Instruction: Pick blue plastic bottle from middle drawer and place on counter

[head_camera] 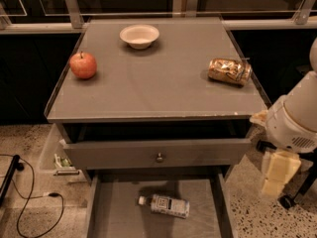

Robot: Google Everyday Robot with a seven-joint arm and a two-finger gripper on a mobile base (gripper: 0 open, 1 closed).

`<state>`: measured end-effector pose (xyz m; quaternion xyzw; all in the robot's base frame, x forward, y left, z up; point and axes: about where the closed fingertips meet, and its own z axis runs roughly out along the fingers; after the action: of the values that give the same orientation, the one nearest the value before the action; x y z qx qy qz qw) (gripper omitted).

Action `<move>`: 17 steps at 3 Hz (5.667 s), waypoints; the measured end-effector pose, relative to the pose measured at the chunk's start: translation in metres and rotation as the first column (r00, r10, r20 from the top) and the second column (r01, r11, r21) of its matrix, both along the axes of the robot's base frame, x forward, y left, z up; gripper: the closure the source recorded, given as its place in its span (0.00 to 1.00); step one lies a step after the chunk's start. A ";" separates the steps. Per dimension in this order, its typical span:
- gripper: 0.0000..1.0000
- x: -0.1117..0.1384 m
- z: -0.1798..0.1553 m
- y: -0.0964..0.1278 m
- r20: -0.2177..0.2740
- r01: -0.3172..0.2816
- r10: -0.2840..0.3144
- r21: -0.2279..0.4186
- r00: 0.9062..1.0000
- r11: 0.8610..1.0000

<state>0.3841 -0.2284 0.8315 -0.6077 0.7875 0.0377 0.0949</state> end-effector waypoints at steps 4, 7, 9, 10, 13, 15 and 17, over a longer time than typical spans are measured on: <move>0.00 -0.021 -0.162 0.013 -0.077 -0.035 0.051 0.187 0.996 0.982; 0.00 -0.007 -0.202 0.016 -0.055 -0.016 0.031 0.255 0.998 0.967; 0.00 0.020 -0.312 0.027 0.039 0.002 -0.019 0.406 0.999 0.914; 0.00 0.022 -0.323 0.029 0.039 0.009 -0.027 0.413 0.999 0.911; 0.00 0.032 -0.388 0.083 0.080 -0.045 0.002 0.544 0.997 0.838; 0.00 0.050 -0.427 0.133 0.177 -0.146 0.048 0.602 0.983 0.785; 0.00 0.066 -0.465 0.136 0.179 -0.137 0.041 0.562 0.983 0.815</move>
Offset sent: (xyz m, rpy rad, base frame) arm -0.0088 -0.0006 -0.0639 0.0644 0.1079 0.0114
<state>0.4502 -0.0920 0.3661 -0.5884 0.7003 0.2283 0.3335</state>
